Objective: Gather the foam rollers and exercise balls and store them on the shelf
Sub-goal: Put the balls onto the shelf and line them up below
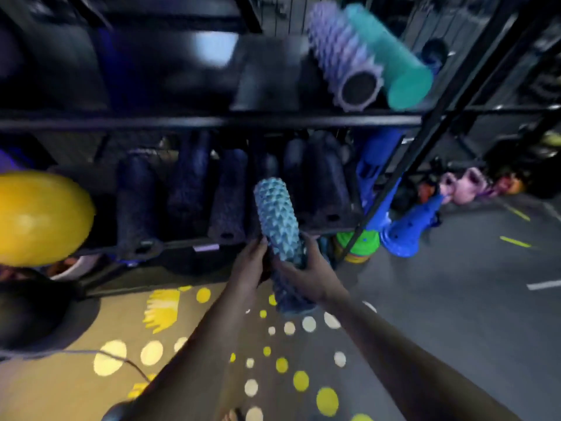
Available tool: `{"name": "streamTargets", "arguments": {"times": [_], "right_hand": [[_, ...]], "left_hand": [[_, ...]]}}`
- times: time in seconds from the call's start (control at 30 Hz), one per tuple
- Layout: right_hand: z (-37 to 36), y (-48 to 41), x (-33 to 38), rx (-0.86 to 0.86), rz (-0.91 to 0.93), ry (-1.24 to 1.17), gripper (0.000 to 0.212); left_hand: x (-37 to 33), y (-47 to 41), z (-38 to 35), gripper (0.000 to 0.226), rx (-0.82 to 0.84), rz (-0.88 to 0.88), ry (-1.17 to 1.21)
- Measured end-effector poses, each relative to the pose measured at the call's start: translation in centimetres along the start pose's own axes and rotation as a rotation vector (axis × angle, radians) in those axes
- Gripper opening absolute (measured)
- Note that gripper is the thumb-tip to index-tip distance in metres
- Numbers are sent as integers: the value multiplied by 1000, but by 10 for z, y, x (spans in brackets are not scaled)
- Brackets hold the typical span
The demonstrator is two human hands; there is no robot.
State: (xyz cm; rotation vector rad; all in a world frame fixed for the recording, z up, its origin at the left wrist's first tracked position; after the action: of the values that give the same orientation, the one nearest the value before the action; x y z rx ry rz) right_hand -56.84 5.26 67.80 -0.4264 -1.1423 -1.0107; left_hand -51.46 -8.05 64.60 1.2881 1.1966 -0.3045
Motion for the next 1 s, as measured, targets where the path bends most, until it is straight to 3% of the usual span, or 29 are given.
{"name": "streamTargets", "arguments": {"times": [0.1, 0.27, 0.37, 0.47, 0.57, 0.7, 0.83, 0.9, 1.0], "right_hand": [[27, -23, 61, -119, 125, -35, 93], [78, -54, 136, -248, 313, -36, 74], [113, -94, 179, -267, 402, 51, 75], [133, -141, 211, -240, 388, 128, 83], [145, -184, 229, -201, 330, 276, 88], [137, -244, 241, -146, 243, 512, 65], [127, -290, 251, -147, 225, 726, 63], [119, -300, 262, -202, 252, 904, 55], [87, -290, 293, -243, 453, 1102, 56]], "left_hand": [[-82, 6, -11, 26, -27, -164, 3], [-178, 4, -40, 21, -50, -368, 11], [-231, -7, -64, 43, -93, -467, -38], [-264, -18, -73, 33, -143, -481, -19], [-266, -25, -68, 30, -228, -461, -76], [-247, -14, -25, 29, -377, -450, -105], [-209, 2, 38, 22, -561, -360, -90], [-191, 16, 64, 22, -623, -310, -65], [-173, 39, 92, 19, -657, -241, -69]]}}
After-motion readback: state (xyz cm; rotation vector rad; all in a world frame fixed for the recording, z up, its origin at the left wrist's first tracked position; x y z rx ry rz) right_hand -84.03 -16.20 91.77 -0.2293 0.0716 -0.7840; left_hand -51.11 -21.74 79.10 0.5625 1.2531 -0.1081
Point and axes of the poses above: each hand's wrist, its own y-axis away from the middle knuckle, its own z-axis out of the back of the hand, x = y × z, the point moved 5 cm from there along -y, towards the middle knuckle, and after that the axes turned 7 degrees about z, right-handed, at the moved point
